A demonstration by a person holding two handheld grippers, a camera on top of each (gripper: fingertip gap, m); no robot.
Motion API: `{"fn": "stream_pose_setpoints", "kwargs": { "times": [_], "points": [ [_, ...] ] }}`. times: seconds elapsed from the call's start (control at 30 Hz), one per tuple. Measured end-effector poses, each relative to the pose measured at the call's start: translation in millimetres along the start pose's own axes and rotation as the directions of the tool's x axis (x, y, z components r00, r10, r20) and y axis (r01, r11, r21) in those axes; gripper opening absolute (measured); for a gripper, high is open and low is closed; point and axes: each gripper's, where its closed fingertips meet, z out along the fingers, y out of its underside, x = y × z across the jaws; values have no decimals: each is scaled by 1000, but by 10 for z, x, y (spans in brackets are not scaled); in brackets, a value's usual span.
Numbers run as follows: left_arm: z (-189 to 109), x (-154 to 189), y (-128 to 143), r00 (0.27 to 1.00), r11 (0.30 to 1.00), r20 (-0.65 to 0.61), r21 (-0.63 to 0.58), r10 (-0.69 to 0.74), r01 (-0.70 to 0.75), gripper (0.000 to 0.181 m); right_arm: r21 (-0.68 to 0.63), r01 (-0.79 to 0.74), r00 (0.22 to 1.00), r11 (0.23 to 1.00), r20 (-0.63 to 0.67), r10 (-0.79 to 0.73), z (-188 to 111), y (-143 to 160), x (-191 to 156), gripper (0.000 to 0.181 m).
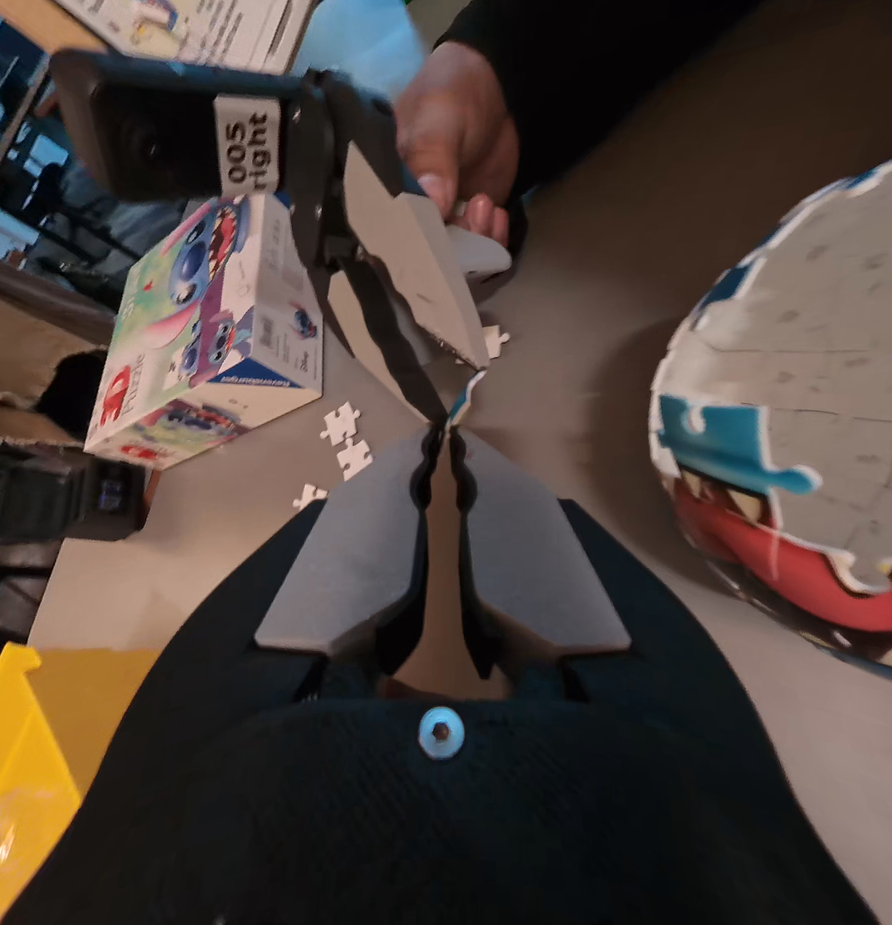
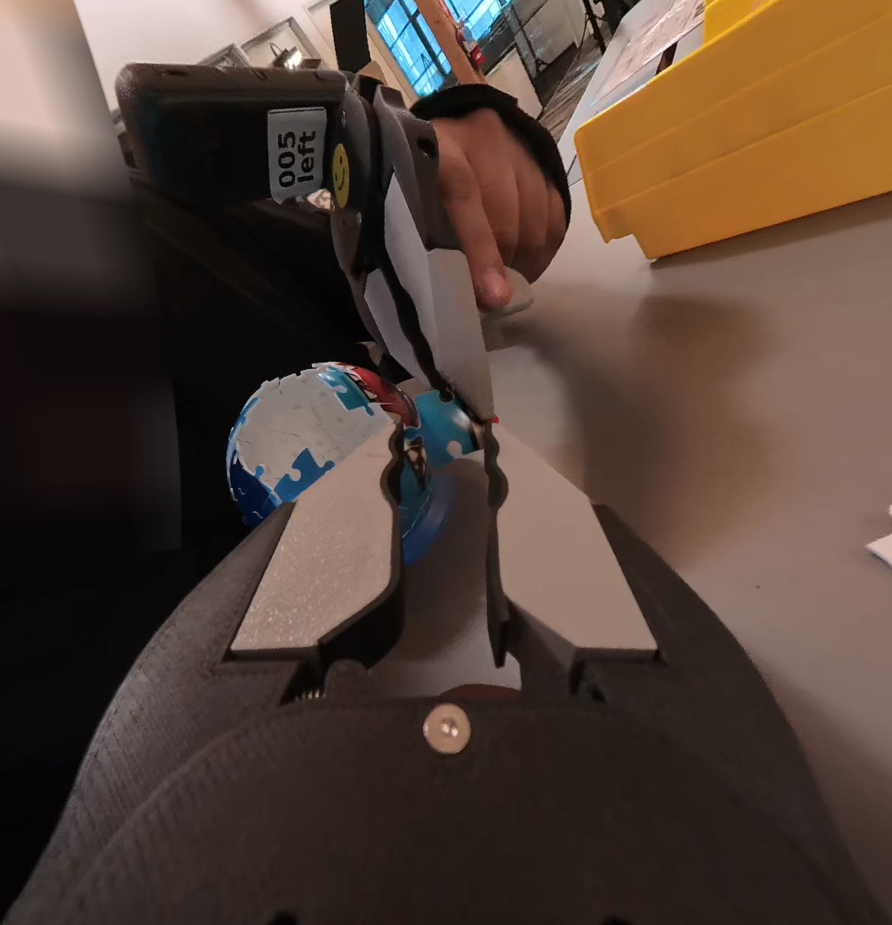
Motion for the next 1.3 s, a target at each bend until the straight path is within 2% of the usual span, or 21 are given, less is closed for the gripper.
{"fn": "stream_pose_setpoints", "kwargs": {
  "times": [0.07,0.17,0.23,0.3,0.37,0.47,0.57,0.67,0.77,1.13,1.3],
  "points": [
    [3,25,17,999,1000,-26,-12,-27,27,0,17,-19,1000,1000,-17,20,-45,-24,42,29],
    [-7,-42,85,955,957,-65,-35,-289,287,0,55,19,994,998,-112,-13,-212,-143,126,29],
    [-54,-87,72,842,852,-143,-16,-521,524,0,73,96,975,993,-209,-79,-321,-249,173,27],
    [-101,-114,39,716,735,-223,-10,-662,678,0,65,174,945,983,-292,-148,-355,-328,193,25],
    [-105,-99,36,667,693,-253,-20,-701,721,0,19,237,917,971,-335,-218,-290,-336,179,25],
    [-88,-71,8,604,641,-297,-34,-739,767,0,-67,277,902,959,-327,-283,-112,-250,128,22],
    [-58,-83,81,610,644,-273,-53,-744,763,0,-126,303,873,945,-361,-328,-16,-205,168,19],
    [-44,-7,96,617,661,-285,-88,-733,745,0,-173,332,847,927,-378,-374,28,-177,193,0],
    [-37,51,122,635,684,-286,-117,-717,720,0,-212,348,832,913,-380,-405,33,-130,202,0],
    [-98,19,91,627,677,-308,-86,-716,731,0,-179,326,859,928,-353,-370,16,-128,163,0],
    [-239,-1,130,633,683,-307,-83,-711,726,0,-185,357,854,916,-332,-400,-6,-101,26,0]
  ]
}}
